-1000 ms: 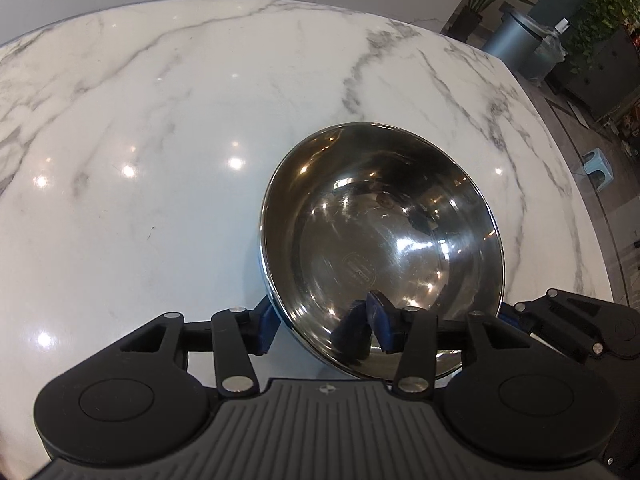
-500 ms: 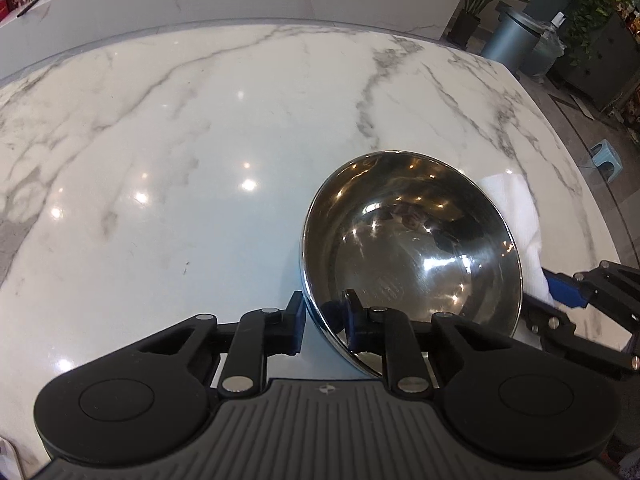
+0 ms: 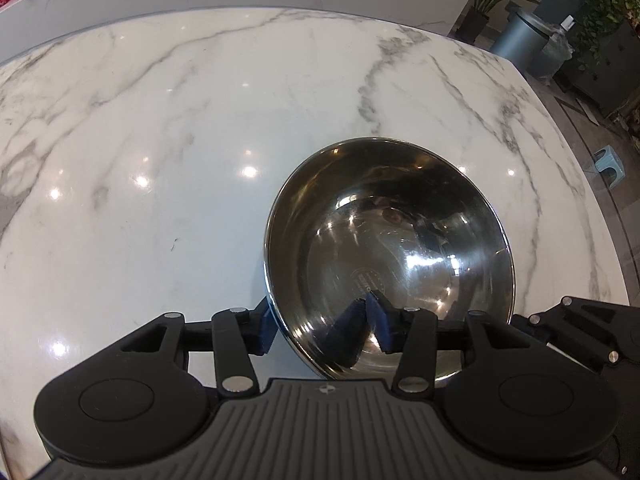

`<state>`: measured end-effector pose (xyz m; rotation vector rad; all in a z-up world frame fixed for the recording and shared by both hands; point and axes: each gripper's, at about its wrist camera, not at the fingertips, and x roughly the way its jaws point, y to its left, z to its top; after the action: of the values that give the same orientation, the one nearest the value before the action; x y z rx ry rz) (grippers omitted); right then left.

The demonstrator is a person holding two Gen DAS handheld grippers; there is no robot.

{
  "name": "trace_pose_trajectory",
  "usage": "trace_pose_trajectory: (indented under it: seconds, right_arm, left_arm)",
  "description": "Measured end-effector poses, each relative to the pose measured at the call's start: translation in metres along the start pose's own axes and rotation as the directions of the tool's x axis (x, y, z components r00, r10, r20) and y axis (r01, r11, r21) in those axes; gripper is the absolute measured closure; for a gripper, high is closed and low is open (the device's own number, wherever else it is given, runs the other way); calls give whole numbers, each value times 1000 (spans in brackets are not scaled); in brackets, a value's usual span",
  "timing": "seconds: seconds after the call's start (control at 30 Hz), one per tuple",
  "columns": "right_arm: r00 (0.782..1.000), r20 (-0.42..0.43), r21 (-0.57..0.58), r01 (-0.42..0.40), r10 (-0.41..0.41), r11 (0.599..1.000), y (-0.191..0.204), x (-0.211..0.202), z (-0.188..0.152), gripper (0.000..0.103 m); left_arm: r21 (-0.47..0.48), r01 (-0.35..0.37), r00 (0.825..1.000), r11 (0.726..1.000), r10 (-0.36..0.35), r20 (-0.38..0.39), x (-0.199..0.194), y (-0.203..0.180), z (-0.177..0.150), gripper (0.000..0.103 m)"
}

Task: Clean bowl

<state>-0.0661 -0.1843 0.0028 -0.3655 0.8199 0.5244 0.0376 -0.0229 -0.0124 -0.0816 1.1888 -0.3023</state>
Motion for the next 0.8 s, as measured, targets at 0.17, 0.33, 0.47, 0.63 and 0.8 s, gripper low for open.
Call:
trace_pose_trajectory:
  seconds: [0.17, 0.33, 0.47, 0.63, 0.8]
  right_arm:
    - [998, 44, 50, 51, -53, 997, -14, -9, 3, 85]
    - [990, 102, 86, 92, -100, 992, -27, -20, 5, 85]
    - [991, 102, 38, 79, -83, 996, -18, -16, 6, 85]
    - [996, 71, 11, 53, -54, 999, -11, -10, 4, 85]
    - [1000, 16, -32, -4, 4, 999, 1, -1, 1, 85]
  left_arm:
    - [61, -22, 998, 998, 18, 56, -8, -3, 2, 79]
    - [92, -29, 997, 995, 21, 81, -12, -4, 5, 84]
    - [88, -32, 997, 996, 26, 69, -8, -6, 4, 83]
    - [53, -33, 998, 998, 30, 50, -5, -3, 4, 76]
    - [-18, 25, 999, 1000, -25, -36, 2, 1, 0, 55]
